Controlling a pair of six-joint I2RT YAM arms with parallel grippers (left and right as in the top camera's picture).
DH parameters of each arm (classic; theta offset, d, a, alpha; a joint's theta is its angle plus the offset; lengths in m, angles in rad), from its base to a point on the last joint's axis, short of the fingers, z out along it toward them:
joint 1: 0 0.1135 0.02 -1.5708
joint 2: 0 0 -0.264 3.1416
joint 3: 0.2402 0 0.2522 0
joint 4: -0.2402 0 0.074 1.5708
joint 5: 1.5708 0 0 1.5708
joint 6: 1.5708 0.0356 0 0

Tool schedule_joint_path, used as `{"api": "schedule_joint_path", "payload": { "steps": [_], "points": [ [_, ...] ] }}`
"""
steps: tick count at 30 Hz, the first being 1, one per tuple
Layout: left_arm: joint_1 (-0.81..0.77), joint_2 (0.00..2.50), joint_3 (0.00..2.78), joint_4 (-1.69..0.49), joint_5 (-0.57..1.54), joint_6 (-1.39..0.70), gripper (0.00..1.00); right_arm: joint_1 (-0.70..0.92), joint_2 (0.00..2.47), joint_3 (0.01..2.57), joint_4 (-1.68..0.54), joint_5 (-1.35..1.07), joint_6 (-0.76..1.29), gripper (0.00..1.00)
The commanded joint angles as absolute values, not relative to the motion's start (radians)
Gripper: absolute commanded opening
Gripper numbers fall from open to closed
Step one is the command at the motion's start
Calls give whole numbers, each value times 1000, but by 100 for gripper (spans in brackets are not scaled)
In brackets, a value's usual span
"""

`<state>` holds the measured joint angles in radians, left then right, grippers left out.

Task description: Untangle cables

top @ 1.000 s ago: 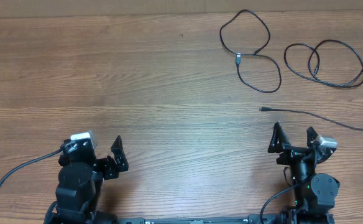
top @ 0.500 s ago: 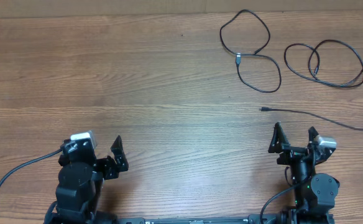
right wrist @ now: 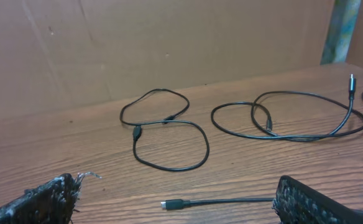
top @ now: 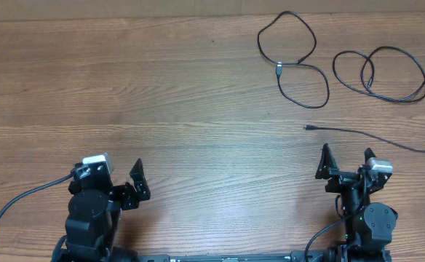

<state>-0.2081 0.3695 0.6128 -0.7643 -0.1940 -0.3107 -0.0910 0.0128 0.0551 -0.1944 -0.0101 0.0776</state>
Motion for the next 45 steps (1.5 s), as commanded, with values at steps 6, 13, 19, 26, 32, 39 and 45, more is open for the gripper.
{"api": "schedule_joint_path", "payload": {
  "steps": [6, 13, 19, 26, 32, 39, 45],
  "points": [
    [-210, 367, 611, -764, -190, -292, 100, -95, 2, 7, -82, 1, 71, 100],
    [-210, 367, 611, -764, -190, -292, 99, -95, 2, 8, -80, -1, 74, 100],
    [-210, 367, 611, -764, -190, -292, 100, -95, 3, 8, -81, -1, 74, 100],
    [-210, 367, 611, -764, -190, -292, 100, -95, 3, 8, -81, -1, 74, 100],
    [-210, 367, 611, -764, -190, -292, 100, -95, 3, 8, -81, -1, 74, 100],
    [-210, 367, 611, -764, -190, -292, 99, -95, 3, 8, -80, -1, 74, 100],
    [-210, 367, 611, -764, -190, -292, 100, -95, 3, 8, -81, -1, 74, 100]
  ]
}}
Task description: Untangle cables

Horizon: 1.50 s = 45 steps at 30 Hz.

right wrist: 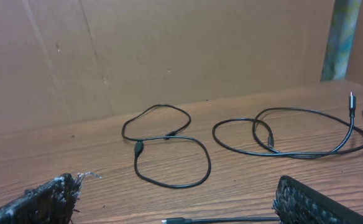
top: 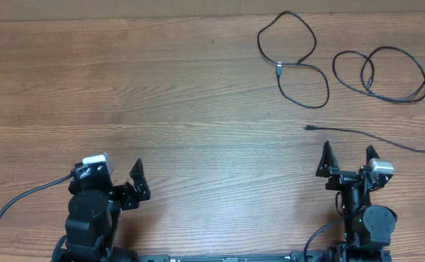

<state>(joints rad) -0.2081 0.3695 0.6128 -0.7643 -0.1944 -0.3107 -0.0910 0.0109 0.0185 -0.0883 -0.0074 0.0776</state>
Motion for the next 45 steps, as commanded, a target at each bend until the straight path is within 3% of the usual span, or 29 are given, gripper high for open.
{"api": "schedule_joint_path", "payload": {
  "steps": [1, 23, 32, 39, 45],
  "points": [
    [-210, 367, 611, -764, -190, -292, 99, -95, 3, 8, -82, -1, 74, 100],
    [-208, 353, 610, -751, -215, -289, 100, -95, 3, 8, -82, -1, 74, 100],
    [-178, 177, 527, -163, -19, -287, 100, -95, 3, 8, -82, -1, 74, 100],
    [-146, 168, 286, 463, 170, -287, 100, -95, 3, 8, -82, -1, 74, 100],
    [-146, 168, 218, 628, 170, -220, 100, -95, 3, 8, -82, -1, 74, 100]
  ]
}}
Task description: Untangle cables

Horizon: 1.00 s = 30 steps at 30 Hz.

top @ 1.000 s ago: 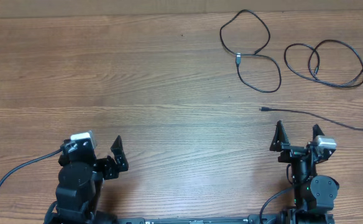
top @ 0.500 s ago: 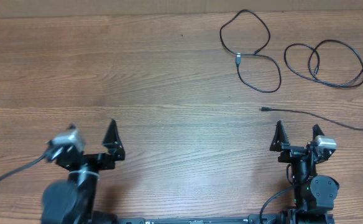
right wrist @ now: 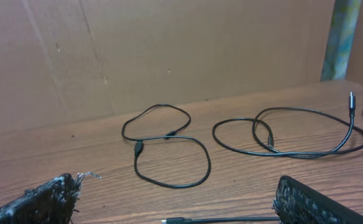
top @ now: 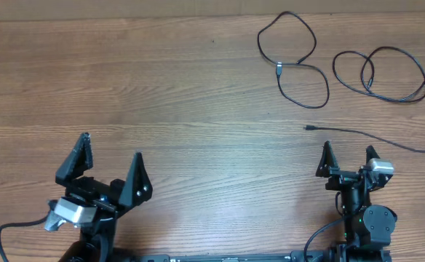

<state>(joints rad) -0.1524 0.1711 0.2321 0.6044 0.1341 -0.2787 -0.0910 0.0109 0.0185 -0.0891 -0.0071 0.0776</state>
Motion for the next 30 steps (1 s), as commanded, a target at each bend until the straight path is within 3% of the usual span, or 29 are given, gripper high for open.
{"api": "schedule_joint_path", "payload": {
  "steps": [1, 20, 30],
  "points": [
    [-146, 168, 216, 632, 170, -209, 100, -95, 3, 8, -82, -1, 74, 100],
    [-137, 3, 7, 741, 126, -202, 99, -95, 3, 8, -82, -1, 74, 100],
    [-138, 3, 4, 523, 93, -179, 99, -95, 3, 8, -82, -1, 74, 100]
  ]
}}
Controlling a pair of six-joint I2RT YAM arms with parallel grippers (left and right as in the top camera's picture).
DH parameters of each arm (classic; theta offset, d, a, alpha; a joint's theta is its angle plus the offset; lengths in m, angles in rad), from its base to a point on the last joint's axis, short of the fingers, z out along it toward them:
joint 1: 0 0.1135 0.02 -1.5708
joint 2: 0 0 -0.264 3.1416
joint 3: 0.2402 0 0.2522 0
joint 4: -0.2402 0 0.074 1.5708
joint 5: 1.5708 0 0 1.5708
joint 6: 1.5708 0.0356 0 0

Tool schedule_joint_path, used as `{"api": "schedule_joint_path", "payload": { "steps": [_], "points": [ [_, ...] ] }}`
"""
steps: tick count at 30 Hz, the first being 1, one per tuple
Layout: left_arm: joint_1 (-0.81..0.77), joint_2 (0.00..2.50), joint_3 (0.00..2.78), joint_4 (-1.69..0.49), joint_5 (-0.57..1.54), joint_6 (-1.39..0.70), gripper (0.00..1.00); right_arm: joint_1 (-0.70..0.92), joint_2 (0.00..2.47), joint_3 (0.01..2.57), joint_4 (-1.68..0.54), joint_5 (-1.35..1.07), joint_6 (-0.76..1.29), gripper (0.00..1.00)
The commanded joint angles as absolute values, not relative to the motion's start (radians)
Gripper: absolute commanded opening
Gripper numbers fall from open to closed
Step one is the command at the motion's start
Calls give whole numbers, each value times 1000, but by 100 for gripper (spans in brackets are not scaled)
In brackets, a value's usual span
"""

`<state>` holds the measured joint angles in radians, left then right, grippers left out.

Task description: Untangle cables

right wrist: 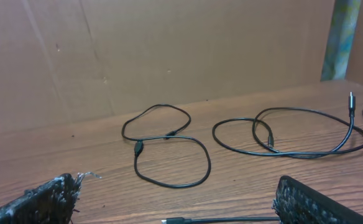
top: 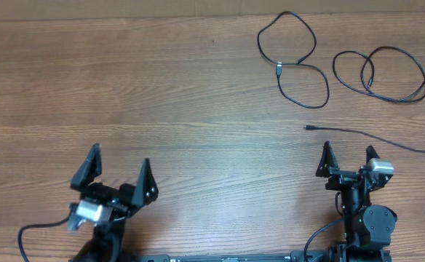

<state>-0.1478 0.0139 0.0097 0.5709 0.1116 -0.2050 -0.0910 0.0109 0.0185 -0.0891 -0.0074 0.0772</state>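
Three black cables lie apart on the wooden table. A figure-eight cable (top: 294, 54) (right wrist: 169, 149) is far centre-right. A looped cable (top: 387, 73) (right wrist: 293, 134) lies to its right. A nearly straight cable (top: 372, 136) runs just beyond my right gripper, its plug (right wrist: 175, 220) low in the right wrist view. My right gripper (top: 348, 151) (right wrist: 178, 199) stands open and empty near the front edge. My left gripper (top: 120, 159) is open and empty at the front left, far from all cables.
Another cable end shows at the right edge of the table. A brown cardboard wall (right wrist: 169, 50) stands behind the table's far edge. Bare wooden tabletop (top: 125, 80) fills the left and middle.
My left gripper has shifted a little to the right and toward the front edge, still open. The right gripper and the cables have not moved.
My left gripper first sat turned sideways at the front left, and stayed so at the second moment, when the right wrist view had risen slightly. Then the left gripper stood open, facing the far side. Now it sits slightly further right. The cables never moved.
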Motion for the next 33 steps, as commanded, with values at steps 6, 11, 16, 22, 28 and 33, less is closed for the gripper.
{"api": "schedule_joint_path", "payload": {
  "steps": [6, 11, 16, 22, 28, 33],
  "points": [
    [-138, 3, 4, 265, 67, -179, 100, -95, 3, 8, -82, -1, 74, 100],
    [-138, 3, 4, 14, 19, -179, 100, -95, 3, 8, -82, -1, 74, 100],
    [-138, 3, 4, -76, -7, -121, 99, -95, 3, 8, -82, -1, 74, 100],
    [-138, 3, 4, -75, -6, -108, 100, -95, 3, 8, -82, -1, 74, 100],
    [-115, 3, 4, -76, -8, -80, 99, -95, 3, 8, -82, -1, 74, 100],
    [-84, 3, 4, -76, -4, -67, 100, -95, 3, 8, -82, -1, 74, 100]
  ]
}}
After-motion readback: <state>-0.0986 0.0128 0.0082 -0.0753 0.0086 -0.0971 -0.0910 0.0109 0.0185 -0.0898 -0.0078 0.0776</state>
